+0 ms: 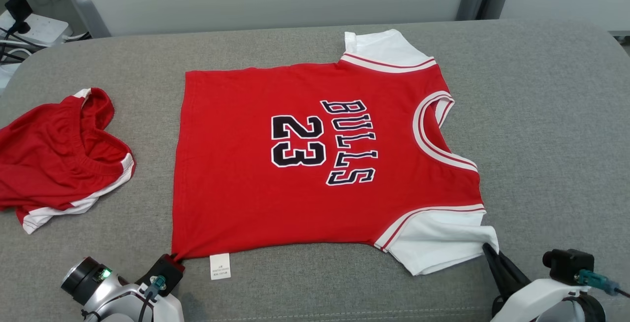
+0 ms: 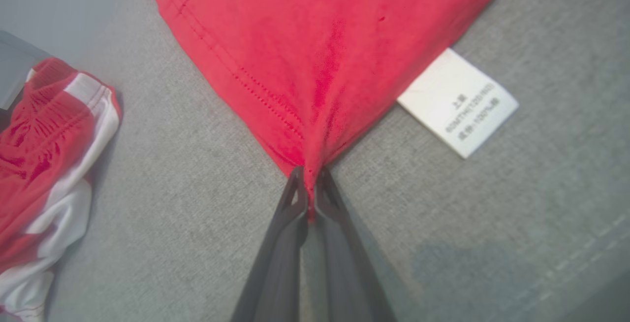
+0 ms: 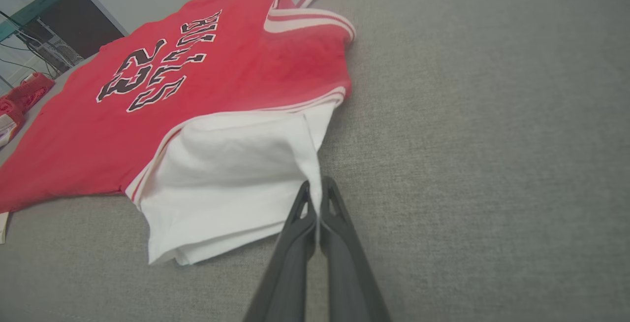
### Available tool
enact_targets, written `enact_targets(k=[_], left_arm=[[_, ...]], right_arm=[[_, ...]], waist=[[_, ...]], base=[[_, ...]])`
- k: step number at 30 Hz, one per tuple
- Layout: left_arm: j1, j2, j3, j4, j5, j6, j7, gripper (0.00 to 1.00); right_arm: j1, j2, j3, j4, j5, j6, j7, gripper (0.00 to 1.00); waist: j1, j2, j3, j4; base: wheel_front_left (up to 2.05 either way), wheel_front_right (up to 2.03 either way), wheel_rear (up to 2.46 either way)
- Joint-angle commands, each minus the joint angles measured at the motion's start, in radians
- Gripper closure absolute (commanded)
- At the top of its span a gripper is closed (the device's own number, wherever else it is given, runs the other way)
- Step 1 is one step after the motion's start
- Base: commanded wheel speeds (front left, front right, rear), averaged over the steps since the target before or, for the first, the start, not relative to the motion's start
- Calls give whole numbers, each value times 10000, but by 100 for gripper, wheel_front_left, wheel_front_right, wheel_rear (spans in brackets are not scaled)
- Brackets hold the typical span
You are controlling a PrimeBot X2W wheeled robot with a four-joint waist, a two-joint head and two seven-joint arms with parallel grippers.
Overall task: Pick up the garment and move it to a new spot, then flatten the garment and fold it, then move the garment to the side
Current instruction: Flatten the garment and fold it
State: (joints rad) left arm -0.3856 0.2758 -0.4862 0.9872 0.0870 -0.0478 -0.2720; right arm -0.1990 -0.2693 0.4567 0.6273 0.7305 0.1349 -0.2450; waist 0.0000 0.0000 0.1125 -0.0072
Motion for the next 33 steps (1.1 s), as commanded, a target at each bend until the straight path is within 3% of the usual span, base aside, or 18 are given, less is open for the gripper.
enact_targets(k=[1,8,19,33], left_arm=[[-373,591,206,86,39,-40,102,100],[-452,816,-220,301,122,-319,102,100],[-593,915,-849,775,89,-663,102,100],[-688,1285,-1548,1011,-294,-818,102,100]], right_arm=[[-195,-282,73,-373,163,-42,54,100],[-3,-1280,346,-2213,1279,-42,1245,100],[579,-3219,970,-4377,2779,-42,4106,100],[1443,-4305,932,-5819,3984,-42,7189,100]], waist=[[0,0,-17,8],[0,0,-152,54],[0,0,-454,66],[0,0,-654,245]], base=[[0,0,0],[0,0,0],[0,0,0],[0,0,0]])
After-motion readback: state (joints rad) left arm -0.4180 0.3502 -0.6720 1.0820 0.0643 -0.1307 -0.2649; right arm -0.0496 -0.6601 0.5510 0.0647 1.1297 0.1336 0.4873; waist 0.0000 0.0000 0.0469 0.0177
